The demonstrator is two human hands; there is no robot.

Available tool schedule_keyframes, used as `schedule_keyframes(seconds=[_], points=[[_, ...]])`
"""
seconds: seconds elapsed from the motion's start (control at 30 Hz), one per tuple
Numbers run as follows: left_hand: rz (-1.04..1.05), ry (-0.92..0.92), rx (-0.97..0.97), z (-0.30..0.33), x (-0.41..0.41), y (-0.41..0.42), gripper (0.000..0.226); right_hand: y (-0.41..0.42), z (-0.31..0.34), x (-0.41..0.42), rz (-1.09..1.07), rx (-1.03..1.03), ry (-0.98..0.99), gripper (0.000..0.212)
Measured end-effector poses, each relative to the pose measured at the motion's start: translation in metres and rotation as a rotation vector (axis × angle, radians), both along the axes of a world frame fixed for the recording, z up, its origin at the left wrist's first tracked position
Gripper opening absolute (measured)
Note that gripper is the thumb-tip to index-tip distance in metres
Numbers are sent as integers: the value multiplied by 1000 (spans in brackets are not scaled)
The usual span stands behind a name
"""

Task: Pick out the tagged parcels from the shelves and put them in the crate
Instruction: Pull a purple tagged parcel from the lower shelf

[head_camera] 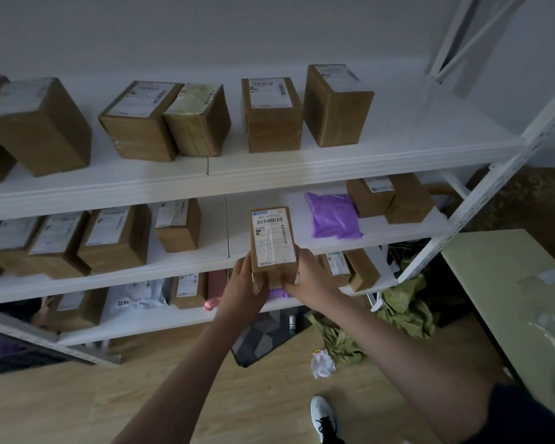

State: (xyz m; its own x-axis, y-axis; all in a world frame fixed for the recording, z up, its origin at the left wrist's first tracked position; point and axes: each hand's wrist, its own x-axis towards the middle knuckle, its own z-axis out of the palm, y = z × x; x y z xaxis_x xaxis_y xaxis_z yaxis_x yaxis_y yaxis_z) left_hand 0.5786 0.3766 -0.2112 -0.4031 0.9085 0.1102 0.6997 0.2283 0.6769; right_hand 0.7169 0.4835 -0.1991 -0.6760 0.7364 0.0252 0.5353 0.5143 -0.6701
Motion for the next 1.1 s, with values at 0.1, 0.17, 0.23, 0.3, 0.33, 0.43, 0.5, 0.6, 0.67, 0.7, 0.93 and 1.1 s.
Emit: schedule_keyframes(seconds=[0.1,0.17,0.23,0.3,0.33,0.43,0.5,0.6,0.67,0.7,0.93,1.1], points=[[44,-52,-75,-9,-18,18,66,26,-14,-31,39,-16,-44,65],[116,-112,-106,-19,-32,32,64,42,-25,-50,45,-39,-64,64],[191,-155,-102,-28,-45,46,66,57,-38,-70,47,-86,-87,66],[246,-169,-110,-35,-57,59,66,76,-59,-89,77,-116,-86,73],[260,-175,-119,-38,-63,65,65,89,-75,-99,90,-131,-81,75],[260,-172,-149,-49,-78,78,67,116,-118,-123,109,-163,-90,71],[272,-156,-143,-56,-87,86,69,117,-110,-130,89,-178,-68,73],[362,-201,-109,-63,-98,97,61,119,-96,-147,93,-203,-15,78],[434,-238,-87,-65,-105,105,57,128,-99,-161,106,-198,-5,80],[462,-240,-84,-67,-108,108,58,135,-109,-169,109,-199,-6,80],[591,-297,-74,-78,-105,98,60,129,-89,-177,159,-244,-49,59],[635,-356,-146,-82,-81,75,73,121,-85,-142,168,-263,-16,75]])
